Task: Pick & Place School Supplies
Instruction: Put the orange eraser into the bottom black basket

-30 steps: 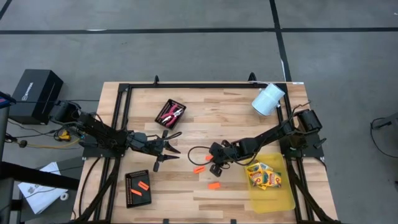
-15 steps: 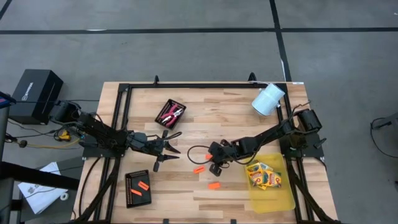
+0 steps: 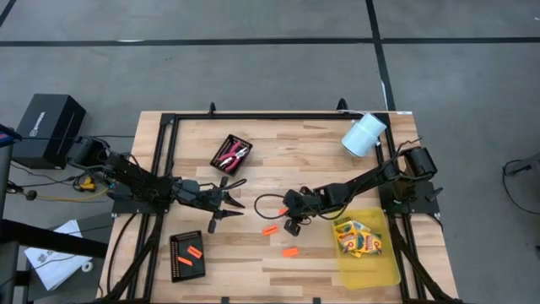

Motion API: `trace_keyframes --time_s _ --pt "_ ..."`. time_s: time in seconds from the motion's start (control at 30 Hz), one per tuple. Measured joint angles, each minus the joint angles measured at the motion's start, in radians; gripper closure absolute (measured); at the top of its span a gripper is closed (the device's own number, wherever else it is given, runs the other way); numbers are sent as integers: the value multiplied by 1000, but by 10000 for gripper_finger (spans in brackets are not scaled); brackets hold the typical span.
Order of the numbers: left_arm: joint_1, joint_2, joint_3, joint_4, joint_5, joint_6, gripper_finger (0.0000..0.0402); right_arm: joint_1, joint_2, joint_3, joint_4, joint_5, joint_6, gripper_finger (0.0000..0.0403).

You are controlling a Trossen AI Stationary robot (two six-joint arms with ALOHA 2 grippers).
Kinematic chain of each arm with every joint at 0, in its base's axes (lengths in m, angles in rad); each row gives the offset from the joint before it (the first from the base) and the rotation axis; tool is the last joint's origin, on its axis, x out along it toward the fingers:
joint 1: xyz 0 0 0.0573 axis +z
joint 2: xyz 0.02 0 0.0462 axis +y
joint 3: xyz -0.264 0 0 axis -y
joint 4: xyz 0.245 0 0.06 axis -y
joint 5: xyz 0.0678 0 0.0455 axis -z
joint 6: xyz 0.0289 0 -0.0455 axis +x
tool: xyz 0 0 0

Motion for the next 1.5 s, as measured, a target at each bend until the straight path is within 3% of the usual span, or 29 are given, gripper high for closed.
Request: trace_keyframes --time_s 0.5,1.13,1.33,1.5 --pt "0 0 0 0 0 0 312 8 4 0 -18 2 34 403" --pt "0 0 -1 -7 0 -3 312 32 88 1 124 -9 72 403" --pt "0 0 -1 -7 0 -1 312 43 60 5 160 33 19 403" --pt "0 0 -1 -9 0 -1 312 29 -4 8 15 107 3 403"
